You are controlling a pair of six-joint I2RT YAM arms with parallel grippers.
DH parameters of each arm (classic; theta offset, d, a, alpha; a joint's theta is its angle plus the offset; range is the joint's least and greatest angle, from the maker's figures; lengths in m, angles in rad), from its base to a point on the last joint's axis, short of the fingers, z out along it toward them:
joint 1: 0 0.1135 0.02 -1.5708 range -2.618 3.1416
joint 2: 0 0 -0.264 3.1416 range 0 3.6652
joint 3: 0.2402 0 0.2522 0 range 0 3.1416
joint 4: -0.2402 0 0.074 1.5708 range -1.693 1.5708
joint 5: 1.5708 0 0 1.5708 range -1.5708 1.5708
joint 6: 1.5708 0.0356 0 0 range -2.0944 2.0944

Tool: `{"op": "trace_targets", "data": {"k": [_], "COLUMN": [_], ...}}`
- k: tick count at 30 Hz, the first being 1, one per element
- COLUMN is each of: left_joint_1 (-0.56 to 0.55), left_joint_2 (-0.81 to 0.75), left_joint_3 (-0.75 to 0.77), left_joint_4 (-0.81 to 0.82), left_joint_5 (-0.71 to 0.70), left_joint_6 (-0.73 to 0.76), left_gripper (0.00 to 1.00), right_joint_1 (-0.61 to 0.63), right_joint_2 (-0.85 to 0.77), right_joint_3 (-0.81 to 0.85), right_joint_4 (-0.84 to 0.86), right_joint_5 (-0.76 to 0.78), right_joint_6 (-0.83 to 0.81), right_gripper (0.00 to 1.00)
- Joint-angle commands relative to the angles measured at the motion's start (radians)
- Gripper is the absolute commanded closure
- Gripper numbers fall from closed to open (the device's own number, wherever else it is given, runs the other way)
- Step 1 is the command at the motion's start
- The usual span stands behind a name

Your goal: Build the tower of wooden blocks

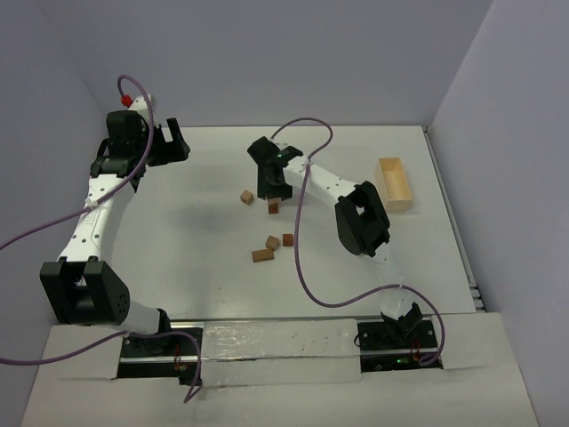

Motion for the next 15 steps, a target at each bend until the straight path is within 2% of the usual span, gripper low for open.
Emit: {"op": "trace_targets", "data": {"k": [1,15], "left_joint_1": [0.008,0.008], "left_joint_2": [-0.003,-0.003], "left_joint_3": [0.024,0.021], "left_joint_4": [0.051,0.052], "left_joint_5": [0.018,0.021], "left_joint_6": [0.003,0.001], "left_gripper": [0.01,0.01], "right_joint_1": [-0.006,-0.006], "right_joint_2": [-0.008,-0.014], "right_joint_3": [0.047,0.043], "right_joint_4": [0.005,0.012], "right_joint_5": [0.012,0.003], "right_joint_6": [-0.009,-0.013], "right_gripper": [0.4,0.47]}}
